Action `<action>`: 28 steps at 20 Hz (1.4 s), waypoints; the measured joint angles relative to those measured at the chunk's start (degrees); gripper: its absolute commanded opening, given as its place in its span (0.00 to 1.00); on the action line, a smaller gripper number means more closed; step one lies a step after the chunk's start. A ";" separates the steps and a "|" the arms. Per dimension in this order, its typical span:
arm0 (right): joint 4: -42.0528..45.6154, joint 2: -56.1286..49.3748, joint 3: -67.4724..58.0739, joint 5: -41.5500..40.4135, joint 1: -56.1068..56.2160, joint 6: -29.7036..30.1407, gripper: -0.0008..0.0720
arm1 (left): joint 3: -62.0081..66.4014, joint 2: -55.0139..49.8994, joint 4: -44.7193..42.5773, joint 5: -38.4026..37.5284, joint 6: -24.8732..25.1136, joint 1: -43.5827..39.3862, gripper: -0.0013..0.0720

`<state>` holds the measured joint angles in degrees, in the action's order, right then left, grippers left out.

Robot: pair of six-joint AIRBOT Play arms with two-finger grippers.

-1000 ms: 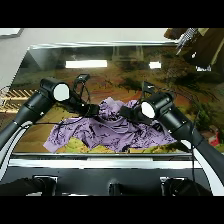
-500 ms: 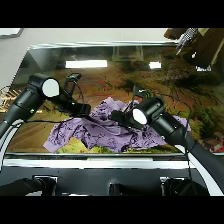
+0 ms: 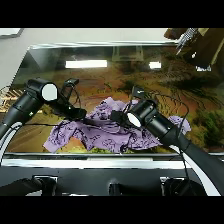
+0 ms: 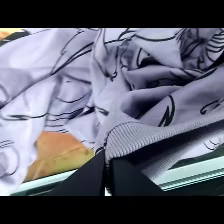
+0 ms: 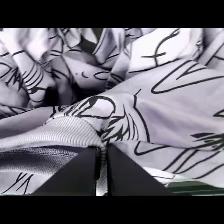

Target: Fold the clothes and pants, and hang the long-sleeved shirts on hangers.

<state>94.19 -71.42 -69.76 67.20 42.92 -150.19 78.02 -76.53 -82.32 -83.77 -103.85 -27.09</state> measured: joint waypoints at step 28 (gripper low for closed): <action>0.52 -0.57 0.00 -1.20 0.04 4.55 0.08 | -1.60 3.78 4.11 8.46 29.99 73.59 0.81</action>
<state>94.72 -71.99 -69.76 66.00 42.96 -145.64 76.42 -72.75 -78.22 -75.31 -73.87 46.50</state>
